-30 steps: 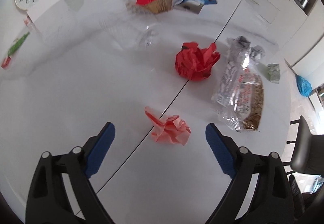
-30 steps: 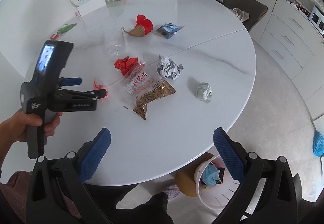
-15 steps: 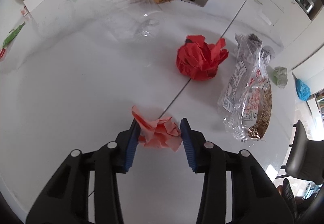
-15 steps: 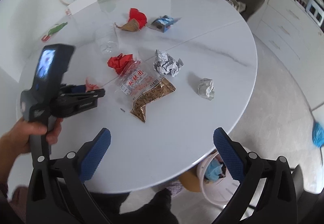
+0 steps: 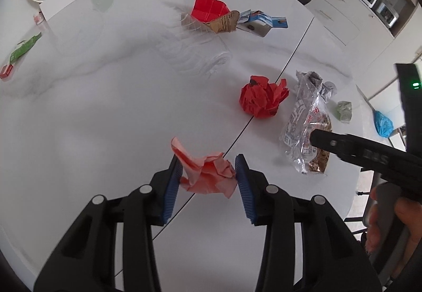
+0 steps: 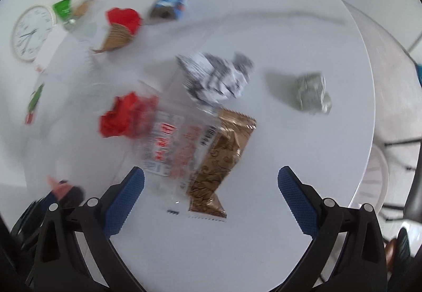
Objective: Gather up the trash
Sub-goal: 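Carry the pink paper with the left tool while the right grasps the snack bag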
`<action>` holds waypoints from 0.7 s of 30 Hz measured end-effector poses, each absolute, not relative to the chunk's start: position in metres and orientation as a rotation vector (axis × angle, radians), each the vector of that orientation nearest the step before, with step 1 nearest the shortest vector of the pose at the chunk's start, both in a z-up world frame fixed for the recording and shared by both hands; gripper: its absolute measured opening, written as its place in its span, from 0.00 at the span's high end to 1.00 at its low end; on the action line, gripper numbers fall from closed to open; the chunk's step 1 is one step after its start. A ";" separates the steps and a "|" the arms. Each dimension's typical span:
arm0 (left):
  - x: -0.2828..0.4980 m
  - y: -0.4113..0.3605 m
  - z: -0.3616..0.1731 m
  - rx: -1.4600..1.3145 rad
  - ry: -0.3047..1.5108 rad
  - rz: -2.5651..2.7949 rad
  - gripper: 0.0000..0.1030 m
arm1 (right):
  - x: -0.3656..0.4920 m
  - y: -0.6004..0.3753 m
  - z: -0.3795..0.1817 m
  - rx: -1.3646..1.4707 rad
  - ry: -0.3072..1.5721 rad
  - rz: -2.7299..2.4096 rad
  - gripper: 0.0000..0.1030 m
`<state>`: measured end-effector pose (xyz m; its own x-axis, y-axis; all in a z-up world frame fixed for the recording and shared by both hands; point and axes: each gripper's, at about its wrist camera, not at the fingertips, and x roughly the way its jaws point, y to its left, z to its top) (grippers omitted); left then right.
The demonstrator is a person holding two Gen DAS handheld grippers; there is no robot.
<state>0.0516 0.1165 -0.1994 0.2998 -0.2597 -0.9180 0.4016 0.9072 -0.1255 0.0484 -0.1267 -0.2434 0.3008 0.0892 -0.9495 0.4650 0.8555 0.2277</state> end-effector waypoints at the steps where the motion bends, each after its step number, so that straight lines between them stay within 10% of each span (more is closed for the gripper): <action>1: 0.053 0.118 -0.200 0.141 1.189 -0.443 0.60 | 0.048 -0.126 -0.247 0.523 1.265 -0.279 0.15; 7: 0.059 0.125 -0.200 0.144 1.200 -0.454 0.60 | 0.048 -0.119 -0.254 0.518 1.257 -0.230 0.72; 21: 0.033 0.088 -0.156 0.239 1.167 -0.548 0.60 | -0.023 -0.137 -0.170 0.408 1.095 -0.054 0.79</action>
